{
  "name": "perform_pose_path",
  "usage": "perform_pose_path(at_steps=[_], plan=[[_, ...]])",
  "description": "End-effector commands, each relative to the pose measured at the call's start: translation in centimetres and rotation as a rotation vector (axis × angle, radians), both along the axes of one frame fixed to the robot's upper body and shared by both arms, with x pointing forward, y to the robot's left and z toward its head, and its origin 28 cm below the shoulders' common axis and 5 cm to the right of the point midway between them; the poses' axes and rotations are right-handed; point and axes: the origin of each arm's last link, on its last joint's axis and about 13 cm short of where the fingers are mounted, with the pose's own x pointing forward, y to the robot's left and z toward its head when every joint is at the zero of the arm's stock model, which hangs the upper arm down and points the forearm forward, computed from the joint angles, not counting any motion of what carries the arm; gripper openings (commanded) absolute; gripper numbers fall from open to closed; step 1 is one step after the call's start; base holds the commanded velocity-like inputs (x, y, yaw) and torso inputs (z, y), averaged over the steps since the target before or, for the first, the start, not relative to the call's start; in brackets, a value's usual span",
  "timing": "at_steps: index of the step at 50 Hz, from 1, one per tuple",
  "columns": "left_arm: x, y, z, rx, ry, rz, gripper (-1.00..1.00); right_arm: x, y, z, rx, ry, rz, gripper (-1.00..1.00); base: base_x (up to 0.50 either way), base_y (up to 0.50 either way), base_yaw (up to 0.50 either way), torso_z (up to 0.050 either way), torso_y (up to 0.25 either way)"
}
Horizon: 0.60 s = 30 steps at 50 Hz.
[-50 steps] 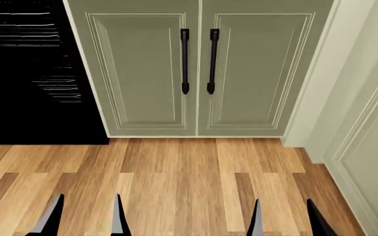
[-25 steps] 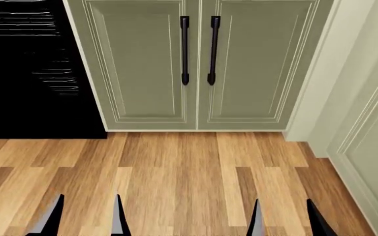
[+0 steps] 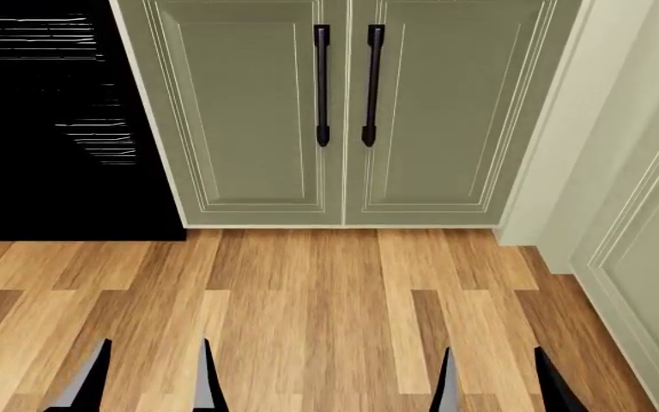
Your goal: Close the dishwasher door
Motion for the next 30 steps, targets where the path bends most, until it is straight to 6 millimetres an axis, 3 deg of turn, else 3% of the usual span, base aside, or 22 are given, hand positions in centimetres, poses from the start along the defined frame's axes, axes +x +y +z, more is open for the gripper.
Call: perform_pose_path(at_steps=[1, 22, 30], plan=[[-0.08, -0.07, 0.22, 0.000, -0.002, -0.001, 1.00, 0.00, 0.00, 0.00, 0.000, 0.000, 0.001, 1.00, 0.00, 0.00, 0.00, -0.050, 0.145], [-0.09, -0.05, 0.36, -0.013, -0.006, -0.002, 1.00, 0.00, 0.02, -0.04, 0.000, 0.001, 0.001, 1.00, 0.00, 0.00, 0.00, -0.050, 0.142], [0.01, 0.10, 0.20, -0.026, -0.022, 0.003, 1.00, 0.02, 0.02, -0.04, -0.010, 0.002, 0.001, 1.00, 0.00, 0.00, 0.00, -0.005, 0.007]])
